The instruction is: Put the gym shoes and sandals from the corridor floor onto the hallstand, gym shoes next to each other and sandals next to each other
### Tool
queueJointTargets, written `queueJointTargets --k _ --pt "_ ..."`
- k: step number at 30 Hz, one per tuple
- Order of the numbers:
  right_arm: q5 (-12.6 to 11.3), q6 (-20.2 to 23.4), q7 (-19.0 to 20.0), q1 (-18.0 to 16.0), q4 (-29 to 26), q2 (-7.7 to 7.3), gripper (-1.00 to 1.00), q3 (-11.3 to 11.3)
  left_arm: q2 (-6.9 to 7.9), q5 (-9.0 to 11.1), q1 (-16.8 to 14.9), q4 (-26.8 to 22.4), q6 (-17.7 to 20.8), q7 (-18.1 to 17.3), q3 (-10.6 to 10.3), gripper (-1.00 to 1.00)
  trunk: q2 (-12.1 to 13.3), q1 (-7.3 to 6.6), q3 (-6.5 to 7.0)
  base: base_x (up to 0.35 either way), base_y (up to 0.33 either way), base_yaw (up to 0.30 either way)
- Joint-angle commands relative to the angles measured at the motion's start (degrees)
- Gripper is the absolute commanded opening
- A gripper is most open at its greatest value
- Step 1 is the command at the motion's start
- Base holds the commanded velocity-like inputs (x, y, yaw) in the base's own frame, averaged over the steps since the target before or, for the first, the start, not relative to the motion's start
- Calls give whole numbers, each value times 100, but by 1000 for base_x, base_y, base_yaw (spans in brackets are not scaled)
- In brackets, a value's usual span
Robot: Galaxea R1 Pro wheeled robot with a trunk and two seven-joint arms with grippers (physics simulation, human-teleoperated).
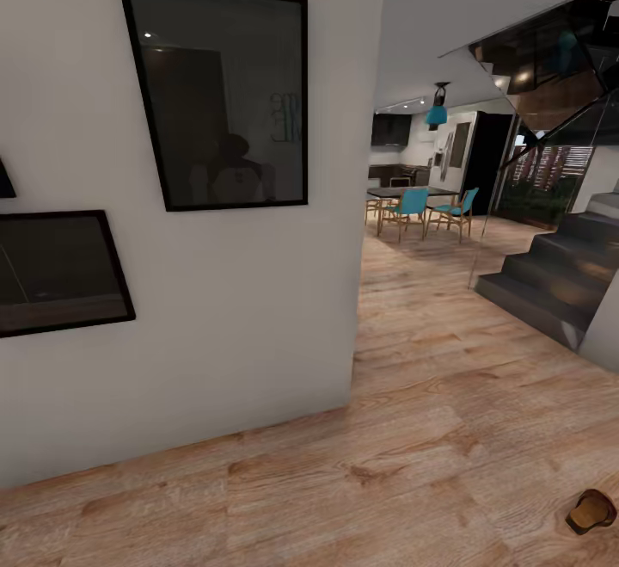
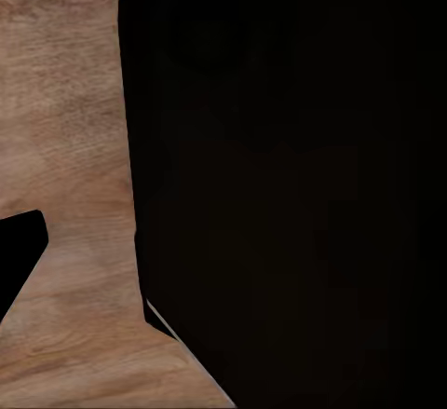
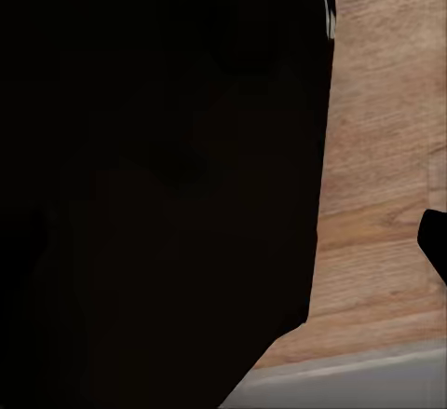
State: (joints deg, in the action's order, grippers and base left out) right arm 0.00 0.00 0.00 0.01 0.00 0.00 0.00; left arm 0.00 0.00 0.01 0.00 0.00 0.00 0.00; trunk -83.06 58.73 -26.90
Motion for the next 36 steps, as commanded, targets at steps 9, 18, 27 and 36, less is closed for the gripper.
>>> queueJointTargets --k 9,18,27,36 --pt "-6 17 32 -18 -170 238 100 7 -20 -16 -6 84 44 -17 25 100 -2 0 -3 0 0 0" --pt "21 -136 -10 -33 -461 307 100 -8 48 -39 -25 -105 -133 -14 -12 100 -2 0 -3 0 0 0" --pt "24 -425 -26 -44 -752 62 100 -9 227 -44 -113 -396 -422 -10 -5 100 -2 0 -3 0 0 0" --pt "21 -714 -35 -44 -1043 -225 100 -17 220 -27 -411 -690 -711 -7 -10 100 -2 0 -3 0 0 0"
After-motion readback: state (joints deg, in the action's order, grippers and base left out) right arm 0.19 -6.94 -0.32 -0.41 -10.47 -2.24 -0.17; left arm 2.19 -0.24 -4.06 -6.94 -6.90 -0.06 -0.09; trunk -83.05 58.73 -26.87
